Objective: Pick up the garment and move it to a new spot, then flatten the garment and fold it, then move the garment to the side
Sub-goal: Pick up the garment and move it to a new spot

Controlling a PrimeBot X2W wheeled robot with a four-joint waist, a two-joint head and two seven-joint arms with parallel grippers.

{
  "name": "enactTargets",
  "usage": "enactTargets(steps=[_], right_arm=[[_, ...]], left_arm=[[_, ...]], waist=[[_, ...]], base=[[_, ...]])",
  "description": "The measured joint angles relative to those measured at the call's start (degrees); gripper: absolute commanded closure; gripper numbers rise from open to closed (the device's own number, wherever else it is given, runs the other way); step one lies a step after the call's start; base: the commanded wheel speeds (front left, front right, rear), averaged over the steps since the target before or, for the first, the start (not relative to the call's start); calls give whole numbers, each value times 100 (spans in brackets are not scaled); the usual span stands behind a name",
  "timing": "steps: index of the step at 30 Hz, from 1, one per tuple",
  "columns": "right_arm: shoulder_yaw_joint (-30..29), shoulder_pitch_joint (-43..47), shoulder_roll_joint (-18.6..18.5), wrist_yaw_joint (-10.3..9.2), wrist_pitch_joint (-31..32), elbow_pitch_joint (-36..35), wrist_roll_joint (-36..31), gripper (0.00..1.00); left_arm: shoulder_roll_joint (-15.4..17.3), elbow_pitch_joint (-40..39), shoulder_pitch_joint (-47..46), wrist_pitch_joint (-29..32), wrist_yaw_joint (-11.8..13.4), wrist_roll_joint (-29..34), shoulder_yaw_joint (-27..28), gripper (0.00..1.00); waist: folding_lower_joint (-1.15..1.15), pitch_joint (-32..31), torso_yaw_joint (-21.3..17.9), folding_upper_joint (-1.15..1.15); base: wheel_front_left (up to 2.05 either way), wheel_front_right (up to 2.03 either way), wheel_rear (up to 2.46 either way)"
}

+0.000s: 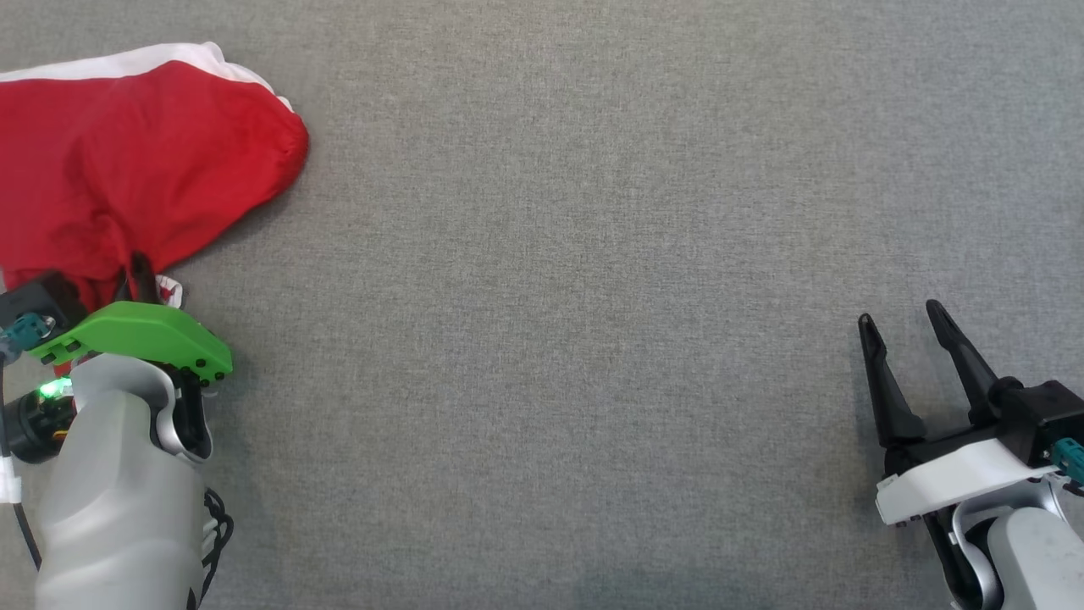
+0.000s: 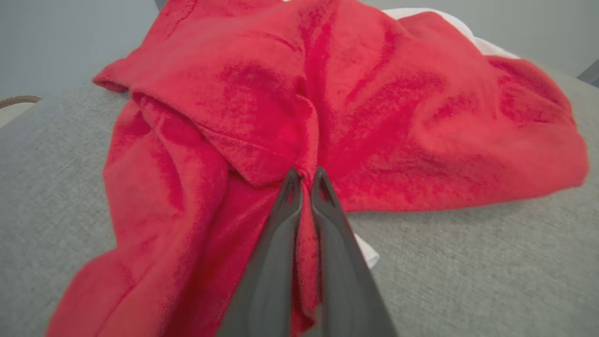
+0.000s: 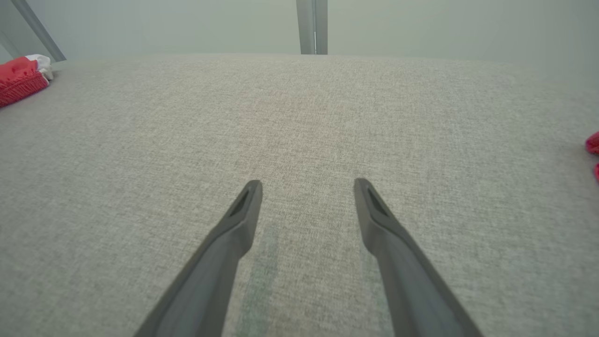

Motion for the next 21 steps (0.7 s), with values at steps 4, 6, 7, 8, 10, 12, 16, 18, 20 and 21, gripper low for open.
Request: enactTargets(steps=[4, 6, 7, 8, 10, 12, 16, 18, 20, 21], right_arm=[[-3, 100, 99, 0, 0, 53, 2, 0], [9, 104, 132, 0, 0, 65, 2, 0], [20, 109, 145, 0, 0, 78, 2, 0], [34, 119, 162, 0, 0, 88, 2, 0], [60, 147, 202, 0, 0, 115, 10, 0], [88, 168, 263, 0, 0, 140, 10, 0], [93, 196, 345, 0, 0, 165, 10, 0], [87, 218, 388, 0, 0, 186, 10, 0], [82, 237, 469, 0, 0, 200, 10, 0], [85, 253, 505, 0, 0, 207, 10, 0]], left_arm=[[-40, -135, -35, -145, -147, 64, -129, 100], [-103, -322, -79, -191, -224, 120, -207, 100], [-142, -436, -98, -194, -253, 154, -258, 100], [-181, -557, -110, -202, -297, 171, -323, 100], [-259, -825, -114, -226, -369, 212, -443, 100], [-319, -1172, -109, -231, -415, 320, -606, 100], [-402, -1798, -73, -96, -485, 414, -867, 100], [-469, -2324, 23, 114, -504, 425, -1042, 100], [-532, -2929, 164, 366, -526, 428, -1225, 100], [-556, -3250, 247, 511, -539, 394, -1315, 100]], waist=[[0, -169, -17, 0], [0, -261, -20, 0], [0, -307, -21, 0], [0, -355, -23, 0], [0, -458, -33, 0], [0, -563, -51, 0], [0, -718, -94, 0], [0, -815, -136, 0], [0, -899, -194, 0], [0, -933, -231, 0]], base=[[0, 0, 0], [0, 0, 0], [0, 0, 0], [0, 0, 0], [0, 0, 0], [0, 0, 0], [0, 0, 0], [0, 0, 0], [0, 0, 0], [0, 0, 0]])
